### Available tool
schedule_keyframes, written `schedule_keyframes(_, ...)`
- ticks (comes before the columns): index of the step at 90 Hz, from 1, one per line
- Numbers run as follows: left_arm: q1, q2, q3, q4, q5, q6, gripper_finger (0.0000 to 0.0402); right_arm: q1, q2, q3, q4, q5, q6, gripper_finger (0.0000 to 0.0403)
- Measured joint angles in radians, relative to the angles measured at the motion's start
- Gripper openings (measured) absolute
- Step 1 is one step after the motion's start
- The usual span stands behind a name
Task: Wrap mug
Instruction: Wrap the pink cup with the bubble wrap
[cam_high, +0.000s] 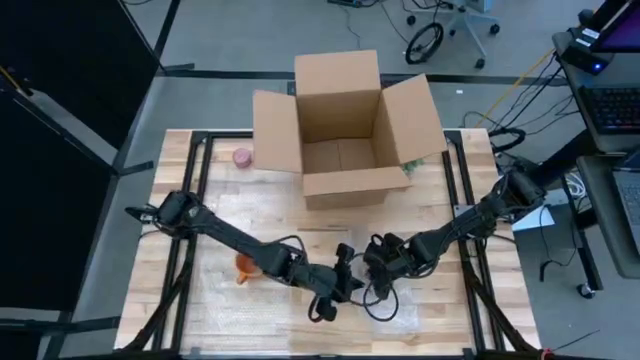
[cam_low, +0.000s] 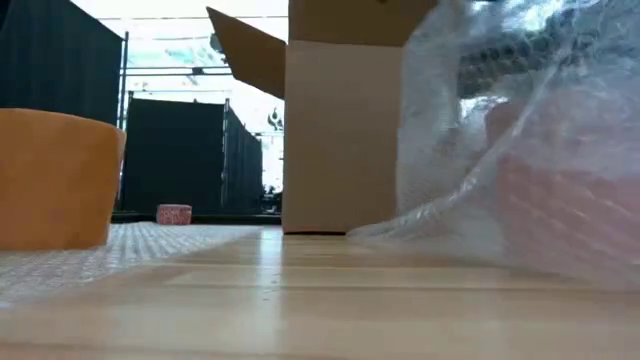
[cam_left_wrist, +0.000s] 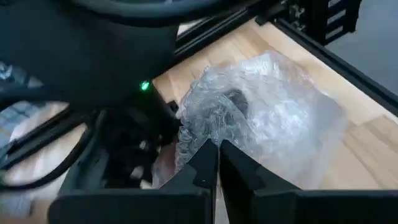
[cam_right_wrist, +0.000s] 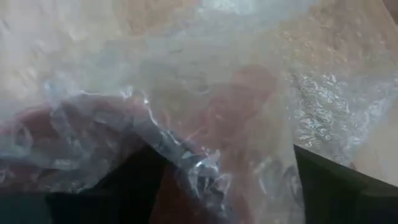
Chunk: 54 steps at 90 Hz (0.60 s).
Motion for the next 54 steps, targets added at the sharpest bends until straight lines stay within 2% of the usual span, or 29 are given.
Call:
schedule_keyframes(34,0.041,0.111,0.000,0.117,0.030,0.069,0.0000,0.000,0.000,0.000,-0.003,-0.007,-0.067,0.0286)
schedule_keyframes(54,0.060,0.134,0.000,0.124,0.087,0.027,0.0000,0.000,0.000,-0.001,-0.007,-0.004,-0.098,0.0286)
